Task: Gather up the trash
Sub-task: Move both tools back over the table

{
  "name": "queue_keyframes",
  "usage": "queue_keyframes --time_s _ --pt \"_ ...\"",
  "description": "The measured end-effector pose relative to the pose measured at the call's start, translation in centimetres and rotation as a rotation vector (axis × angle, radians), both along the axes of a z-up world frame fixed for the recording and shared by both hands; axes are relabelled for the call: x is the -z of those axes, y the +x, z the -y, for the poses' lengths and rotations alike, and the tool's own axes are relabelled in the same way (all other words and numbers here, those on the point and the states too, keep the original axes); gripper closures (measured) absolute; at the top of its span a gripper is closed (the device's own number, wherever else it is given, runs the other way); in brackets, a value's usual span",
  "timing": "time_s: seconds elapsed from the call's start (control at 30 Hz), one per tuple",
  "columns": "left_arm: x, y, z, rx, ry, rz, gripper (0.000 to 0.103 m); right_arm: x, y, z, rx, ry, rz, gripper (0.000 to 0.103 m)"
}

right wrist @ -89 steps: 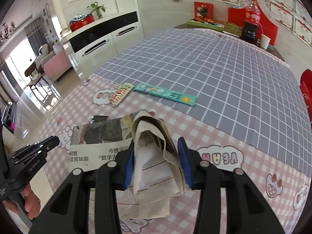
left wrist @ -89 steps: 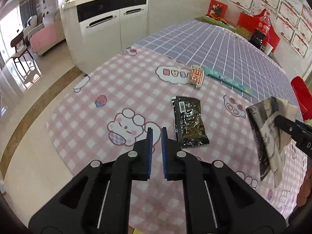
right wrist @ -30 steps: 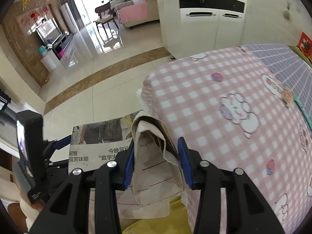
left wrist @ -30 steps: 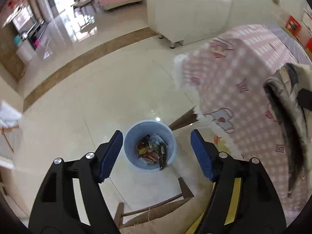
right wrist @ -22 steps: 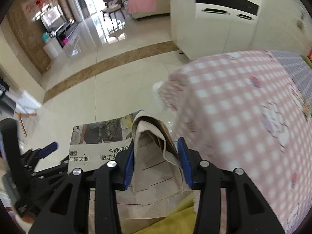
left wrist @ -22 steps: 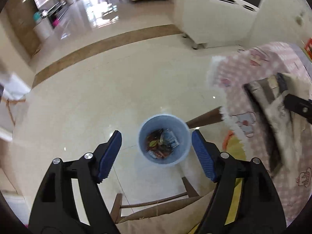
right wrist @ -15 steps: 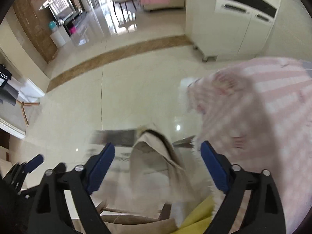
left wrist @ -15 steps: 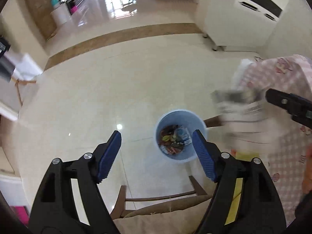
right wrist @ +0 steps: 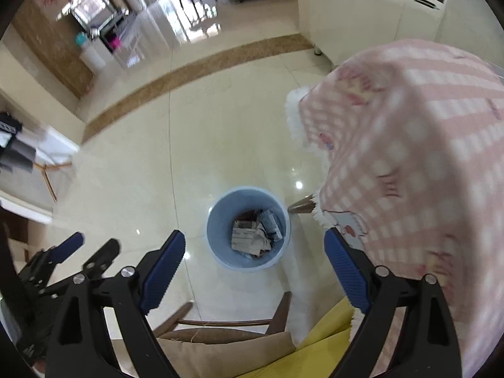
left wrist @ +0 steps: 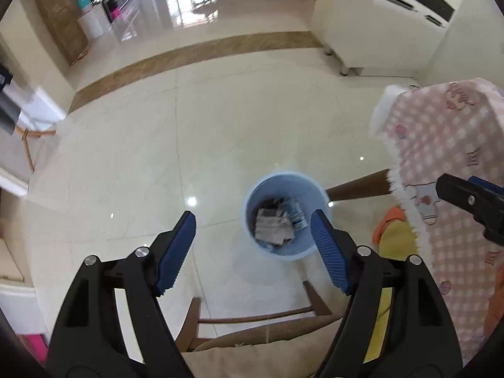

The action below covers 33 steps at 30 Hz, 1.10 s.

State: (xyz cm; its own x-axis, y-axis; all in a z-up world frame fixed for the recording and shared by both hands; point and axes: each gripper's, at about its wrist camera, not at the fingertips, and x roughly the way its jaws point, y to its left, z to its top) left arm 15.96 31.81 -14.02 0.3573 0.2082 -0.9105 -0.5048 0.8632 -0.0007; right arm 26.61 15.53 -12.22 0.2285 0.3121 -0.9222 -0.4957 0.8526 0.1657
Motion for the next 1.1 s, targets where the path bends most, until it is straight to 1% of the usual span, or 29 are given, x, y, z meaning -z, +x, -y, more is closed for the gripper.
queue_keyframes --time_s 0.1,0.23,0.3,0.43,0.5,0.6,0.67,0.73,0.83,0.93,1.03,1.1 --pt "-1.7 1.4 1.7 0.053 0.013 0.043 0.029 -2.6 -0.1 2.0 0.034 0.045 0.048 0.015" --pt "-4.5 2.9 4.6 0.129 0.037 0.101 0.026 -6.1 -0.5 5.5 0.11 0.072 0.186 0.015" --pt "-5.8 3.4 6.0 0.171 0.04 0.132 0.025 -7.3 -0.3 7.6 0.15 0.093 0.222 0.015" --pt "-8.0 4.7 9.6 0.258 0.05 0.186 0.02 -8.4 0.4 12.7 0.257 0.11 0.246 0.015" --pt "-8.9 5.6 12.3 0.319 0.061 0.208 0.018 -8.7 0.6 16.0 0.334 0.096 0.264 0.015" --pt "-9.8 6.1 15.9 0.426 0.07 0.228 0.018 -8.5 0.9 20.7 0.443 0.083 0.263 0.015" --pt "-10.4 6.4 18.4 0.51 0.057 0.236 0.017 -8.4 1.0 24.2 0.505 0.04 0.275 0.015" --pt "-11.3 6.9 20.9 0.565 0.058 0.246 0.017 -8.5 0.8 27.3 0.562 -0.001 0.291 0.015" --pt "-12.2 7.9 24.3 0.622 0.075 0.264 0.017 -8.8 0.5 32.5 0.615 -0.025 0.297 0.015" --pt "-13.1 9.3 27.7 0.659 0.1 0.291 0.017 -9.1 0.9 36.7 0.624 -0.04 0.291 0.015" --pt "-13.5 10.8 30.5 0.7 0.058 0.295 0.017 -9.3 1.7 39.4 0.62 -0.056 0.277 0.015" --pt "-13.5 12.3 32.4 0.727 0.048 0.289 0.016 -9.5 2.7 41.4 0.616 -0.084 0.276 0.015"
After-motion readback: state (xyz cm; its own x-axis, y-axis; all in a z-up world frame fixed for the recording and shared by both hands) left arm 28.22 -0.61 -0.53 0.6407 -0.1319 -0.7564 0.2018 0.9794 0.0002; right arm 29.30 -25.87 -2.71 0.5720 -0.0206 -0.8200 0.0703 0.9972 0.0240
